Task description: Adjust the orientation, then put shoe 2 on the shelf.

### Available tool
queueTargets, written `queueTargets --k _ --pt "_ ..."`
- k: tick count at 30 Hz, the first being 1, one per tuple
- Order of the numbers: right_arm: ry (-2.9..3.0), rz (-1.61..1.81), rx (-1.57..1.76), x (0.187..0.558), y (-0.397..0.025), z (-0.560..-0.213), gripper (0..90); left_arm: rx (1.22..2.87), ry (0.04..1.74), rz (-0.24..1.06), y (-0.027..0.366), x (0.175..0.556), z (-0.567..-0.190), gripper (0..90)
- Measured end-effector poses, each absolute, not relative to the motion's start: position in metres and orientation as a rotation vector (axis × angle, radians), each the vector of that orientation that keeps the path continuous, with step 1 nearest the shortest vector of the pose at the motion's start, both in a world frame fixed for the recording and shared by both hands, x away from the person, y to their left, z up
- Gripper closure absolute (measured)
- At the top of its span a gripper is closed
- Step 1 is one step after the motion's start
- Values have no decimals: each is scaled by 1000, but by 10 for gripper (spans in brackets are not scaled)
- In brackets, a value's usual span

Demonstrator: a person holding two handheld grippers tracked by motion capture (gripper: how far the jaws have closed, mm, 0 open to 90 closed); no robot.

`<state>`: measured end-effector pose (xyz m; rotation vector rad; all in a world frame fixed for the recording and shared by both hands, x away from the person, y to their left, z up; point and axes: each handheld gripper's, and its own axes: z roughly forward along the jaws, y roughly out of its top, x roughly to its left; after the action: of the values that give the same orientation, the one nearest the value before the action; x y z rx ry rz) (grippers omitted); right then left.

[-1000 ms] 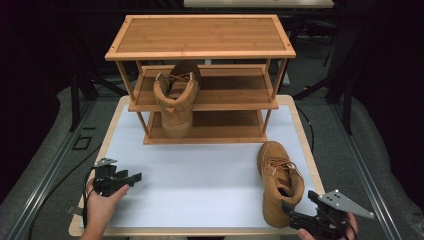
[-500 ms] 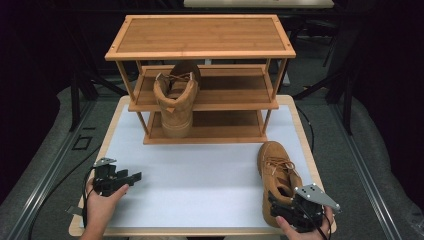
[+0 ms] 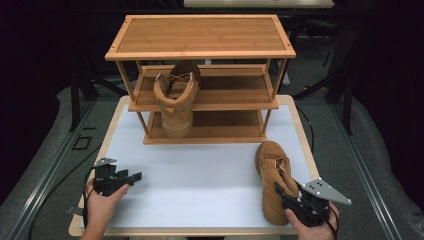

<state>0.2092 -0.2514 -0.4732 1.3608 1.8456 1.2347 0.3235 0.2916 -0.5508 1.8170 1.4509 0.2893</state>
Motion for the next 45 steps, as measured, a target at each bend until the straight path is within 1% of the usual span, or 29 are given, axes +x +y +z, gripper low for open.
queueTargets --k 2,6,12,16,21,24,27,30,31,32,33,35,45 --pt "1868 1259 1343 211 -250 -469 525 1817 1451 289 292 324 -551 345" --pt "1944 1321 1220 222 -233 -463 524 1822 1448 289 292 323 -551 345" --pt "2001 1347 1071 240 -206 -468 523 1812 1459 289 295 323 -551 345" --pt "2045 1343 1014 243 -204 -471 516 1813 1461 285 296 322 -552 344" --pt "2145 1303 1010 247 -227 -474 419 1814 1456 288 295 322 -551 344" --pt "2171 1319 1035 250 -246 -476 387 1816 1455 287 295 322 -551 344" --pt "2189 1327 1020 253 -251 -475 357 1817 1458 286 293 322 -551 344" --pt "2230 1289 1021 257 -254 -472 265 1817 1457 284 293 322 -551 344" --pt "2230 1289 1021 257 -254 -472 265 1817 1457 284 293 322 -551 344" --pt "2248 1269 1034 258 -256 -472 211 1824 1456 284 293 322 -552 344" --pt "2275 1261 1027 258 -256 -473 176 1829 1454 281 293 322 -552 344" --pt "2300 1237 1008 256 -254 -476 153 1829 1454 282 293 322 -552 343" --pt "2247 1234 968 246 -259 -479 151 1821 1457 281 293 321 -552 343"
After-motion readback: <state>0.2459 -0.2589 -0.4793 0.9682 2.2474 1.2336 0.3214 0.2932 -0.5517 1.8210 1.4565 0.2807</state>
